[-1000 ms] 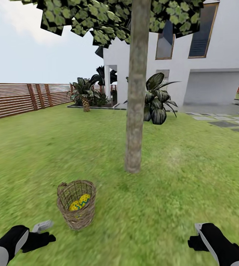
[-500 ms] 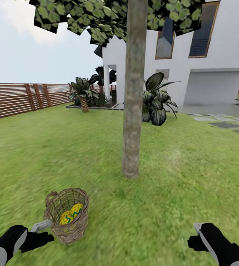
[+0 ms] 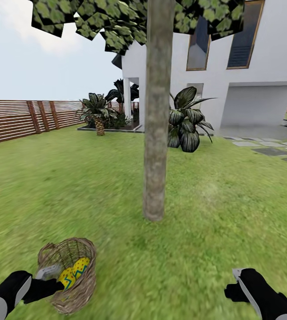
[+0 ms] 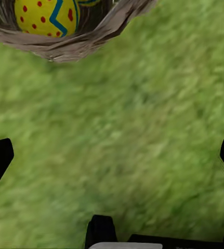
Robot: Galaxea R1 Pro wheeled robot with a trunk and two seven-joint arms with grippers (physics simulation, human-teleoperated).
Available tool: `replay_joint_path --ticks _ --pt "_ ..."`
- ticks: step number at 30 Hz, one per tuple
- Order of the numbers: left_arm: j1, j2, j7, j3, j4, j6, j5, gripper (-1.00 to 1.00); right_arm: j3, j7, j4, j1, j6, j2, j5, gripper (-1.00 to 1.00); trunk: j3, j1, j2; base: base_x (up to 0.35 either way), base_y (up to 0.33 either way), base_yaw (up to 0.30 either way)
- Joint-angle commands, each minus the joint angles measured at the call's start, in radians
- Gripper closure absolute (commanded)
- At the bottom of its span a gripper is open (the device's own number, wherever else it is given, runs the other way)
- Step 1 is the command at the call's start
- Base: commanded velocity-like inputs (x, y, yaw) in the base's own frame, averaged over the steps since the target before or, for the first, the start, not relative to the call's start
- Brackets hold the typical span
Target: Take the three Easter eggs out of the wicker basket on the lawn in the garden, then place them on the lawn next to a single tree (choose any tree) so that all three eggs are next to the same tree and none are left in the basket.
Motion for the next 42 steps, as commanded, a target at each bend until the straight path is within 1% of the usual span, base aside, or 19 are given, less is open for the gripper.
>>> replay_joint_path --ticks 1,11,15,21,31,36,40,42 --pt "0.000 0.001 -0.006 0.008 -0.002 0.006 -0.009 -1.00 0.003 0.004 -0.001 0.000 0.004 0.000 0.001 -1.00 -0.001 0.001 -0.001 0.311 -0.137 0.000" --pt "-0.001 0.002 -0.007 0.007 -0.002 0.006 -0.008 -1.00 0.003 0.004 -0.001 -0.001 0.004 0.001 0.001 -1.00 -0.001 0.001 -0.001 0.315 -0.112 0.000" --pt "-0.001 0.002 -0.007 0.006 -0.002 0.006 -0.008 -1.00 0.003 0.004 -0.001 0.000 0.004 0.008 0.001 -1.00 -0.001 0.001 -0.001 0.329 0.014 0.000" --pt "-0.001 -0.003 -0.006 0.007 -0.002 0.006 -0.008 -1.00 0.003 0.004 -0.001 0.000 0.004 0.010 0.001 -1.00 -0.001 0.001 -0.001 0.262 0.218 0.000" --pt "-0.001 -0.003 -0.006 0.008 -0.002 0.006 -0.008 -1.00 0.004 0.004 -0.001 0.000 0.003 0.011 0.002 -1.00 -0.001 0.001 -0.001 0.243 0.263 0.000" --pt "-0.001 -0.006 -0.006 0.008 -0.002 0.006 -0.008 -1.00 0.008 0.022 -0.001 0.000 0.001 0.013 0.002 -1.00 -0.001 0.001 -0.001 0.241 0.260 0.000" --pt "-0.001 -0.008 -0.006 0.006 -0.002 0.006 -0.008 -1.00 0.009 0.030 0.000 0.000 0.001 0.013 0.002 -1.00 -0.001 0.001 -0.001 0.177 0.104 0.000" --pt "-0.001 -0.010 -0.006 0.005 -0.001 0.005 -0.008 -1.00 0.023 0.032 0.000 0.000 -0.002 0.013 0.001 -1.00 -0.001 0.001 -0.001 0.039 0.018 0.000"
